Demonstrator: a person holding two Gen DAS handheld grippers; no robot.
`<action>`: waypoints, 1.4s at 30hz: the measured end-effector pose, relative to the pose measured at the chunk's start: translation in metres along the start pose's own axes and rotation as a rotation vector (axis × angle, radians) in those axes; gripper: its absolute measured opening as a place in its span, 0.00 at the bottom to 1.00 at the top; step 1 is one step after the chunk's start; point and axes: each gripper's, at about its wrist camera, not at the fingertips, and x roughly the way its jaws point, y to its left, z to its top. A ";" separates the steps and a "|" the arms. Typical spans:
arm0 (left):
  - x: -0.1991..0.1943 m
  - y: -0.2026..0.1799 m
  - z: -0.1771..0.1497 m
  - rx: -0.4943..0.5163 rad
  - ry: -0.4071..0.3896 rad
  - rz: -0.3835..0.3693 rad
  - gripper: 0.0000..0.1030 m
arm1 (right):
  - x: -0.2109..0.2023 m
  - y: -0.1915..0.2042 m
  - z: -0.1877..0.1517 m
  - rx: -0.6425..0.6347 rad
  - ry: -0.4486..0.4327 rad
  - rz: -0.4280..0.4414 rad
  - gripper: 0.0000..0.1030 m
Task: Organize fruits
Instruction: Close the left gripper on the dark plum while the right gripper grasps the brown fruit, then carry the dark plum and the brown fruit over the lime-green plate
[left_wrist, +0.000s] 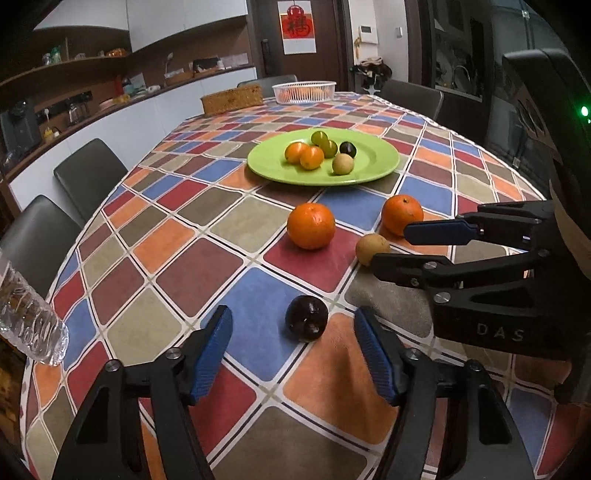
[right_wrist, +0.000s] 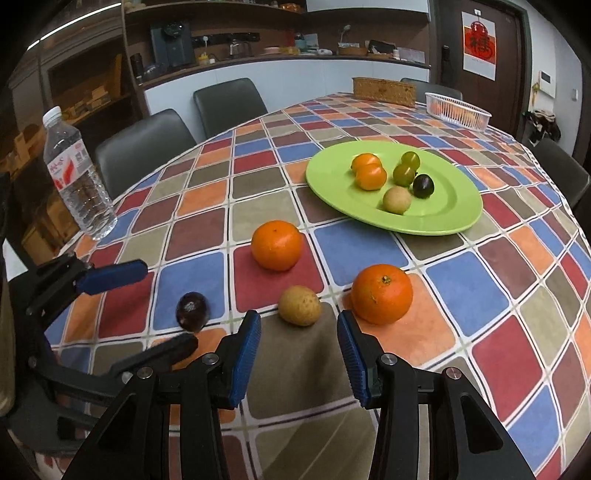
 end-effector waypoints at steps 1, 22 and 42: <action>0.002 -0.001 0.001 0.002 0.005 -0.001 0.61 | 0.002 0.000 0.001 -0.003 0.001 -0.003 0.43; 0.005 0.008 0.010 -0.089 0.019 -0.104 0.25 | 0.019 0.001 0.008 0.004 0.027 -0.006 0.29; -0.045 0.002 0.023 -0.089 -0.104 -0.096 0.24 | -0.039 0.007 0.013 -0.001 -0.080 -0.018 0.29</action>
